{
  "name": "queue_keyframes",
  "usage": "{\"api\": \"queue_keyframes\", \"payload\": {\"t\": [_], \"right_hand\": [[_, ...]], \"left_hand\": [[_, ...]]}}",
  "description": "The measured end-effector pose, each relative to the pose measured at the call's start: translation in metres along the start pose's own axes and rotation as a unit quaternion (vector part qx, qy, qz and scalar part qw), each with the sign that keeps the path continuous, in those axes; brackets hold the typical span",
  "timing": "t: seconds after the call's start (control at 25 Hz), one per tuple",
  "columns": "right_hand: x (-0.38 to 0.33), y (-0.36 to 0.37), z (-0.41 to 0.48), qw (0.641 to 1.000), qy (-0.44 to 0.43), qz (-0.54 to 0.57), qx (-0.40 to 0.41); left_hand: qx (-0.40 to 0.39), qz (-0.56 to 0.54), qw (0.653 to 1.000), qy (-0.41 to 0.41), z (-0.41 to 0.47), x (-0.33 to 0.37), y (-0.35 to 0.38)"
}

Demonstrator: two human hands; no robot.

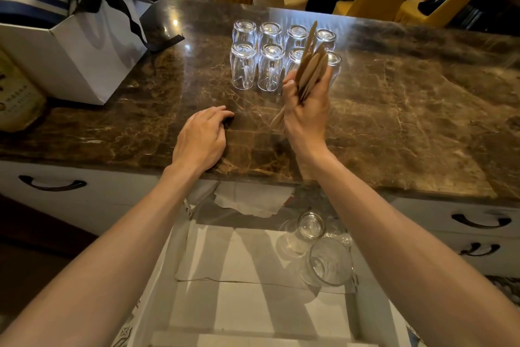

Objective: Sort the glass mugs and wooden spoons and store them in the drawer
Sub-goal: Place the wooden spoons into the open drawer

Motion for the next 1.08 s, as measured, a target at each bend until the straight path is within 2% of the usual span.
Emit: {"api": "queue_keyframes", "payload": {"t": [0.24,0.4,0.52,0.92,1.08], "right_hand": [[0.007,-0.002,-0.001,1.000,0.015,0.022,0.015],[0.034,0.001,-0.016,0.996,0.079,-0.022,-0.024],[0.045,0.003,-0.013,0.992,0.126,0.008,-0.028],[0.023,0.008,0.007,0.997,0.078,0.000,-0.016],[0.033,0.016,-0.012,0.993,0.110,-0.002,-0.047]], "left_hand": [[0.003,0.001,1.000,0.002,0.002,0.000,-0.005],[0.002,0.001,1.000,0.002,0.000,0.002,-0.003],[0.002,0.002,1.000,0.003,0.001,0.003,-0.003],[0.007,0.006,1.000,0.000,0.005,0.001,-0.004],[0.003,0.007,1.000,-0.005,0.002,-0.001,-0.003]]}}
Point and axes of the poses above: each hand's wrist, its own z-axis towards the middle knuckle, its own y-axis out of the palm, x = y × z, the point moved 9 cm from there along z, towards the middle knuckle, and after that the axes turned 4 degrees about -y, right-handed, at the moved point
